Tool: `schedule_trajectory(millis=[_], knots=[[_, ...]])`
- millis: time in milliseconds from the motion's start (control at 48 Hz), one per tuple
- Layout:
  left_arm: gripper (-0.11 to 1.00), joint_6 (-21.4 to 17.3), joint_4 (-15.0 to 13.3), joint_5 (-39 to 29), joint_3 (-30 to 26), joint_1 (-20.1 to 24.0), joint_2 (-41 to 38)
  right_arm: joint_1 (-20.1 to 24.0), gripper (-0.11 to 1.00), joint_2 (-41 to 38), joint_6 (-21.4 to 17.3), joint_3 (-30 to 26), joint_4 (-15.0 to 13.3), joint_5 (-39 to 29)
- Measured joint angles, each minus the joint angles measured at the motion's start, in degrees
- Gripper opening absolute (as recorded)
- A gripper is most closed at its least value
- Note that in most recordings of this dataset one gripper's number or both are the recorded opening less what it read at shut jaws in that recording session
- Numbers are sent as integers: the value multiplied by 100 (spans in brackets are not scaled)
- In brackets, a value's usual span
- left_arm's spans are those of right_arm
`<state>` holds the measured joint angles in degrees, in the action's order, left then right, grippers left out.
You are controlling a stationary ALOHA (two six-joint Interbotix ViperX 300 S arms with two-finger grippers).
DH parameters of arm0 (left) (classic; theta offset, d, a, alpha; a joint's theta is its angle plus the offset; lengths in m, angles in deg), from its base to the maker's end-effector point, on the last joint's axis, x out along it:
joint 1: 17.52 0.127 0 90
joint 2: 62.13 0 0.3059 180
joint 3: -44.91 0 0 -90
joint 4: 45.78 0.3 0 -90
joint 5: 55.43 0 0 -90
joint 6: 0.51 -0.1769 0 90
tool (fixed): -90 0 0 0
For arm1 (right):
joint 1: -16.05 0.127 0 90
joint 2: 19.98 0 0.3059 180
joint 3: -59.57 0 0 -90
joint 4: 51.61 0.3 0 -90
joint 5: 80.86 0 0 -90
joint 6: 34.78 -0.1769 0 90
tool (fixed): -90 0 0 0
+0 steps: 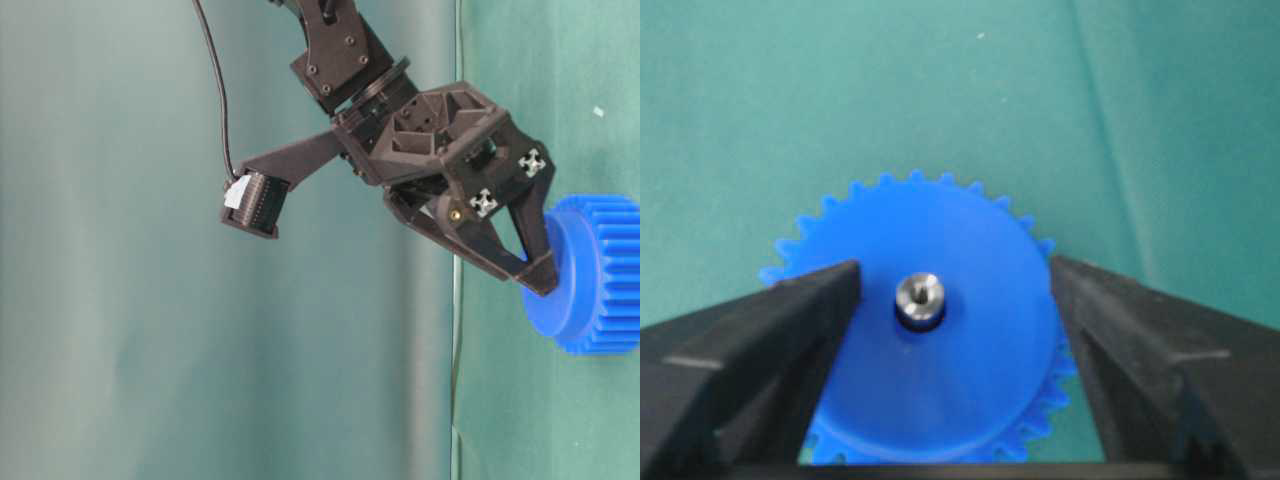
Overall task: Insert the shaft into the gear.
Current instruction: 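Lower the shaft into the gear's center hole with the right gripper, then open the right gripper and retract it to the right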
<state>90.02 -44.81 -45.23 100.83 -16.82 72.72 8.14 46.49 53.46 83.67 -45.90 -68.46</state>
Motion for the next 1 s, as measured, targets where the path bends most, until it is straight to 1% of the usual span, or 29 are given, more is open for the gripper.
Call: schedule_trajectory(millis=[83, 271, 375, 584, 729, 1000], knots=[[0, 0, 0, -26, 0, 0, 0, 0, 96, 0, 0, -9, 0, -9], [0, 9, 0, -44, 0, 0, 0, 0, 97, 9, 0, -9, 0, -35], [0, 9, 0, -44, 0, 0, 0, 9, 97, 132, 9, -9, 0, -211], [0, 9, 0, -44, 0, 0, 0, 35, 97, 1072, 53, -9, -88, -729], [0, 9, 0, -44, 0, 0, 0, 26, 97, 1714, 53, -9, -149, -896], [0, 9, 0, -44, 0, 0, 0, 26, 96, 2136, 35, 229, -167, -932]])
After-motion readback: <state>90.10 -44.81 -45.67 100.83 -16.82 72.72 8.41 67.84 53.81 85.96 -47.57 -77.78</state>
